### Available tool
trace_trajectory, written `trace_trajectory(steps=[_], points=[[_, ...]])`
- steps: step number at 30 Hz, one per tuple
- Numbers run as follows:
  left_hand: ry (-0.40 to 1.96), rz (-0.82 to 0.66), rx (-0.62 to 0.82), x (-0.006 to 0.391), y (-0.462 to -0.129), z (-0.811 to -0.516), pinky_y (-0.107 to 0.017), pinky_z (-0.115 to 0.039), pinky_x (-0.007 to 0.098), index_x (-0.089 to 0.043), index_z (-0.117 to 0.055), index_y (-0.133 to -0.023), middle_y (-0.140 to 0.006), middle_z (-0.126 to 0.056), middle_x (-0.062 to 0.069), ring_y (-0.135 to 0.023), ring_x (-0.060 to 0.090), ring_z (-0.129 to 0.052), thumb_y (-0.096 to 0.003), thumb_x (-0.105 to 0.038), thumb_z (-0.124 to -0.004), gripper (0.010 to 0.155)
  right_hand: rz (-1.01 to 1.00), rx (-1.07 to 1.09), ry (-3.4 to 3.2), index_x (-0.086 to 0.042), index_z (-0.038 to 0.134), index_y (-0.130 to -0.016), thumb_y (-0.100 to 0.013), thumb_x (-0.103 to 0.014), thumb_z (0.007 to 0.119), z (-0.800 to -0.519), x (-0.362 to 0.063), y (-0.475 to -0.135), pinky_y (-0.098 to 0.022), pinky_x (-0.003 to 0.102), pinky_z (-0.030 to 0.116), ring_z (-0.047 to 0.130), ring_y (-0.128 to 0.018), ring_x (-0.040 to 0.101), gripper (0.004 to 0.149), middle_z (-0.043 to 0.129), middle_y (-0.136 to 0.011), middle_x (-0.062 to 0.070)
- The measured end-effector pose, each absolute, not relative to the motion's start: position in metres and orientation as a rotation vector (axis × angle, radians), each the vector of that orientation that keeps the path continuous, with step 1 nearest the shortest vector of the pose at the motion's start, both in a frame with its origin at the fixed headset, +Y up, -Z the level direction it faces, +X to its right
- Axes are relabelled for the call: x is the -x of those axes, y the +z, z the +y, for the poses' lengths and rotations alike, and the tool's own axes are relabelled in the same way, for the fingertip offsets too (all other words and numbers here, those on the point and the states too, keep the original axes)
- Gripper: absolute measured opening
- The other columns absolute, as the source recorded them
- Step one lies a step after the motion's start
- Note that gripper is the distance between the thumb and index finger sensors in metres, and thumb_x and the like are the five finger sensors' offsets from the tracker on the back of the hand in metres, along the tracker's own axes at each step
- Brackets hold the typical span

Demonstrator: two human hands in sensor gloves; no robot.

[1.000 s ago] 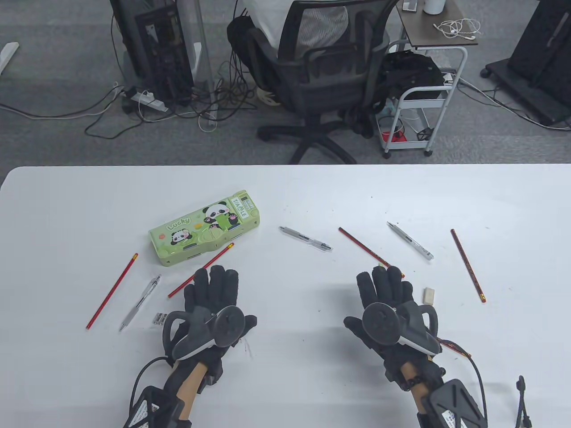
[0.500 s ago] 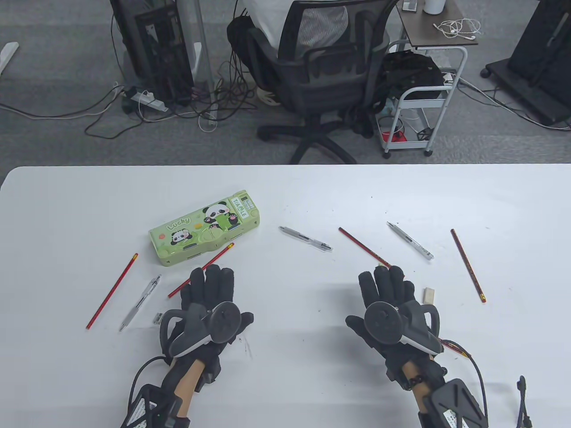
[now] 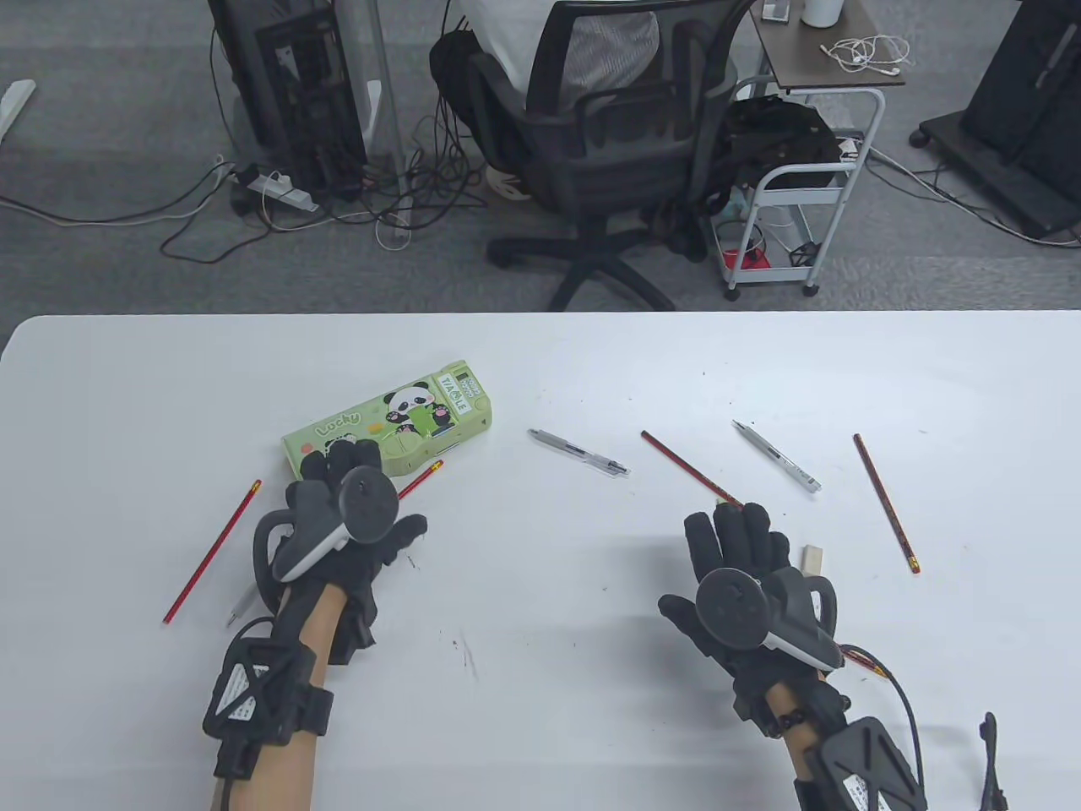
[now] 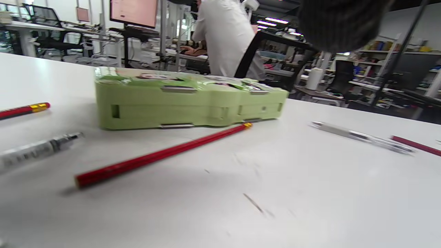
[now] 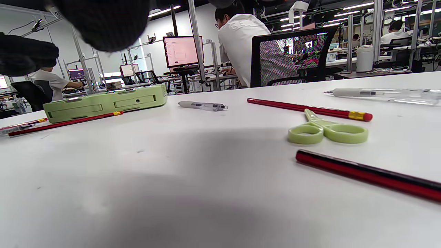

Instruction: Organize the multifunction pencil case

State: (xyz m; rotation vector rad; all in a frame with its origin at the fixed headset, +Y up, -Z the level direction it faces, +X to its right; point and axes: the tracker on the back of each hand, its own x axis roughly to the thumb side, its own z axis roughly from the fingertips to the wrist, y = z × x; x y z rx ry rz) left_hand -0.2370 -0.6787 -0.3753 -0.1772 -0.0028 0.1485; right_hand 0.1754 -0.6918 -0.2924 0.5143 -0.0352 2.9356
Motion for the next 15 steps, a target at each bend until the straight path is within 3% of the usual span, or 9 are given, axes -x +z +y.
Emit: trace_trajectory(steps=[6, 15], points=[[0.144, 0.083, 0.309, 0.269, -0.423, -0.686, -0.074, -0.032, 0.076, -0.011, -0.01, -0.115, -0.126, -0.017, 0.024, -0.112, 0.062, -0.021, -0.0431, -0.06, -0.078, 0.11, -0.002, -0.513, 2.942, 0.004, 0.028, -0.111, -0.05, -0.051, 0.069, -0.696, -0.177, -0.295, -0.066, 0.077, 0.036, 0.023, -0.095, 0.069, 0.092, 0.021, -0.107, 0.043], [0.154, 0.115, 0.375, 0.289, -0.463, -0.705, -0.076, -0.029, 0.073, -0.014, -0.008, -0.114, -0.127, -0.013, 0.019, -0.113, 0.058, -0.017, -0.0386, -0.061, -0.083, 0.116, 0.03, -0.535, 2.948, 0.004, 0.028, -0.111, -0.05, -0.05, 0.069, -0.698, -0.173, -0.295, -0.066, 0.078, 0.036, 0.023, -0.095, 0.069, 0.092, 0.021, -0.107, 0.043]])
